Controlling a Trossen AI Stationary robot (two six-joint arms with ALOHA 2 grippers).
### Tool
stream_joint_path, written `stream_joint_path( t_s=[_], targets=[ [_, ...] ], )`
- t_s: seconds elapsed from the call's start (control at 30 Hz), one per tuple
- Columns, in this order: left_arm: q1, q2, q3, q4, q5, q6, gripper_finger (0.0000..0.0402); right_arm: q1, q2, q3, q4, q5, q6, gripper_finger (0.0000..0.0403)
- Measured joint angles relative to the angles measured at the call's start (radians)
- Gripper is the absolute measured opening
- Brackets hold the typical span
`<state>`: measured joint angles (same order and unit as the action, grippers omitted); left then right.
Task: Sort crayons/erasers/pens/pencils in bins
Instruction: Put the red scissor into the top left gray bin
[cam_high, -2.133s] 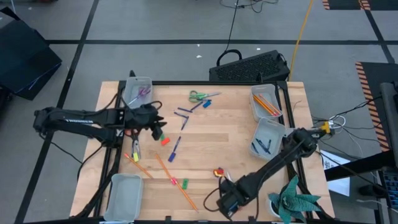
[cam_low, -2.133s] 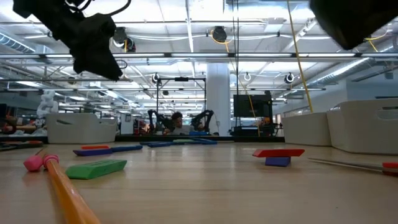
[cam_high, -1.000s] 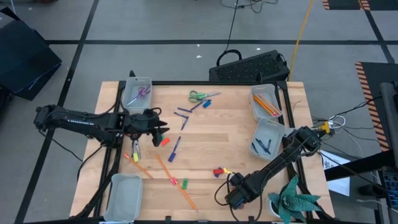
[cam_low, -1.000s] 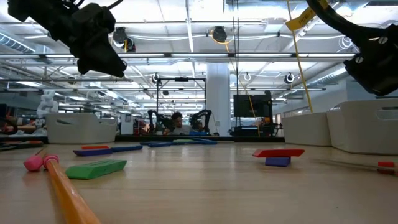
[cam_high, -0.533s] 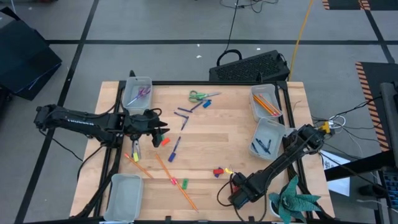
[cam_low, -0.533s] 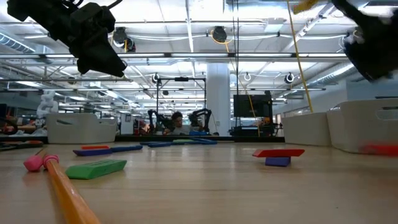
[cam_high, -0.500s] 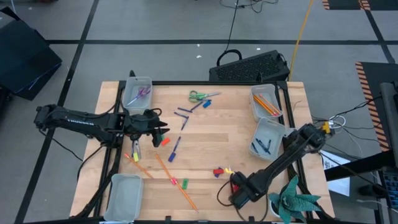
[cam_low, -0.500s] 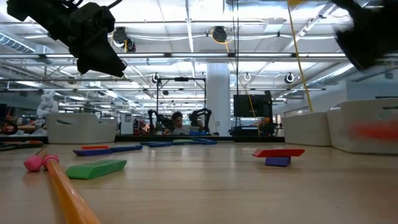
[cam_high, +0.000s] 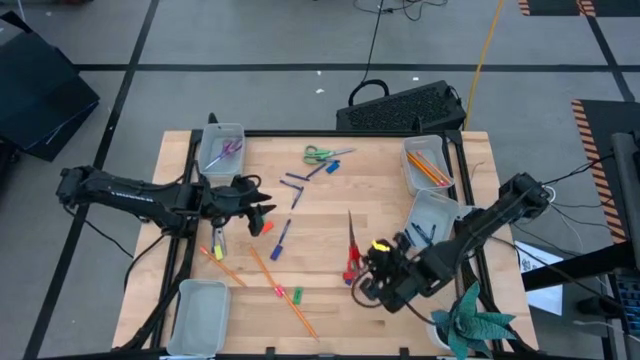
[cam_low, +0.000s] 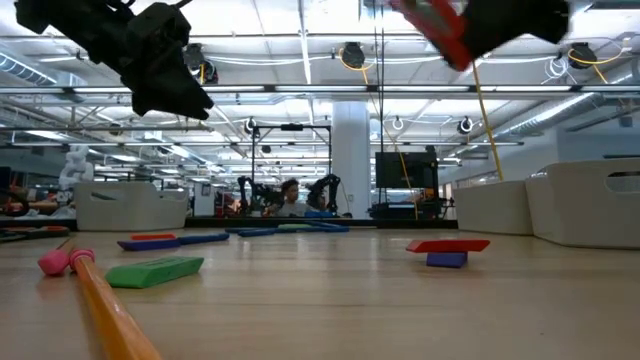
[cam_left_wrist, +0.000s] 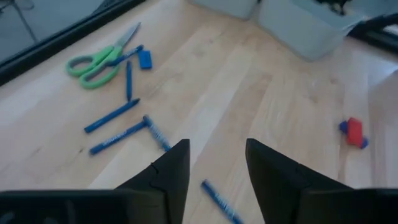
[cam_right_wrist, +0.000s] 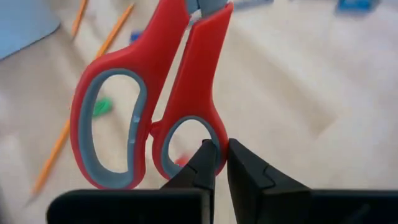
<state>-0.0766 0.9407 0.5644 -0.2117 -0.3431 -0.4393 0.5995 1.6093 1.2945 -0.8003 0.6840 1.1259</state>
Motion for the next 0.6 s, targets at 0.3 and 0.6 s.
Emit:
stream_joint_path(
  t_s=[0.3, 0.6],
  targets=[
    [-0.008, 0.229, 0.000, 0.406, 0.069, 0.173, 0.0259, -0.161, 0.010, -0.150, 0.342, 0.155, -0.442, 0.0018],
    [-0.008, 0.365, 0.000, 0.904, 0.203, 0.363, 0.0280, -0.267, 0.010, -0.330, 0.727, 0.342, -0.805, 0.0018]
  ],
)
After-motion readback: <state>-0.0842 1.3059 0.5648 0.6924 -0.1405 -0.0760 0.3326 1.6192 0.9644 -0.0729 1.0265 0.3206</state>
